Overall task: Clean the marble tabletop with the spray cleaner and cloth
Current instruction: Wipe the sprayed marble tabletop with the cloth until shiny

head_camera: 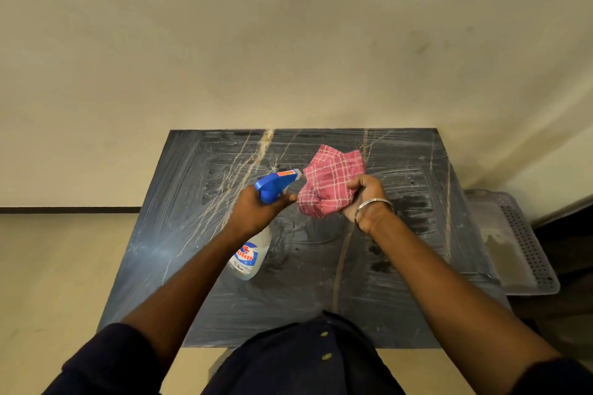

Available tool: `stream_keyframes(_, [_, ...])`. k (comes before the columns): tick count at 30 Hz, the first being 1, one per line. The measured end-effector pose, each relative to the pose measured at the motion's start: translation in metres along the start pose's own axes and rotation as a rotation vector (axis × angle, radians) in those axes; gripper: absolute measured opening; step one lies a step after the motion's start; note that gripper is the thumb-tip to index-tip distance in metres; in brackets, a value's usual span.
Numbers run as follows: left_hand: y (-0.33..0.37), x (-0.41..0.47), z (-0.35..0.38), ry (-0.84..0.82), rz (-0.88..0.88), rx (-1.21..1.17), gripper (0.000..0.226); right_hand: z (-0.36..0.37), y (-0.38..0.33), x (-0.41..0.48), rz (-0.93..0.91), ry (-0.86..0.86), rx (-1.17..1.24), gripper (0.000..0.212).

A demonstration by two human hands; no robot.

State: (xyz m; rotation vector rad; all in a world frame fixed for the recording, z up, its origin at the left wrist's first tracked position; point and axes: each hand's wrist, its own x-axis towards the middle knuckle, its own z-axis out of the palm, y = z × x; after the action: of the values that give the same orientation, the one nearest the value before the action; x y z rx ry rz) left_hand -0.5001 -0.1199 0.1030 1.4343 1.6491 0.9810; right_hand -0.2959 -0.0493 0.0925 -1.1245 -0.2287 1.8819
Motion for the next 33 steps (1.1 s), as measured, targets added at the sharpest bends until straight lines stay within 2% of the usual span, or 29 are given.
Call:
stream_keyframes(3, [0.000, -0.002, 0.001, 0.036, -0.008, -0.011, 0.031, 0.001, 0.002, 0.006, 0.008, -0.020, 0.021, 0.028])
stream_keyframes(9, [-0.007, 0.009, -0.009, 0.076, -0.035, -0.027, 0.030, 0.023, 0.014, 0.024, 0.024, -0.030, 0.040, 0.026])
stream_keyframes(11, [-0.015, 0.013, -0.020, 0.112, -0.053, -0.073, 0.030, 0.034, 0.021, 0.038, 0.002, 0.014, 0.030, 0.014])
stream_keyframes(15, [-0.034, 0.028, -0.049, 0.176, -0.120, -0.200, 0.041, 0.065, 0.036, 0.076, -0.047, 0.193, -0.108, 0.024])
stream_keyframes(19, [-0.055, 0.050, -0.087, 0.232, -0.102, -0.259, 0.042, 0.107, 0.052, 0.114, -0.179, 0.307, -0.487, 0.010])
stream_keyframes(21, [-0.067, 0.065, -0.108, 0.222, -0.083, -0.249, 0.053, 0.133, 0.062, 0.127, -0.219, 0.226, -0.723, 0.014])
stream_keyframes(24, [-0.084, 0.086, -0.133, 0.189, -0.087, -0.238, 0.057, 0.155, 0.076, 0.158, -0.366, 0.055, -1.173, 0.035])
stream_keyframes(26, [-0.091, 0.097, -0.146, 0.186, -0.068, -0.246, 0.055, 0.162, 0.084, 0.180, -0.501, 0.082, -1.348, 0.034])
stream_keyframes(29, [-0.094, 0.110, -0.157, 0.216, -0.026, -0.275, 0.055, 0.160, 0.089, 0.206, -0.590, 0.067, -1.562, 0.034])
stream_keyframes(31, [-0.096, 0.120, -0.162, 0.236, -0.027, -0.294, 0.047, 0.156, 0.093, 0.223, -0.590, -0.060, -1.748, 0.045])
stream_keyframes(33, [-0.098, 0.127, -0.166, 0.243, -0.023, -0.291, 0.037, 0.145, 0.103, 0.237, -0.513, -0.215, -2.044, 0.065])
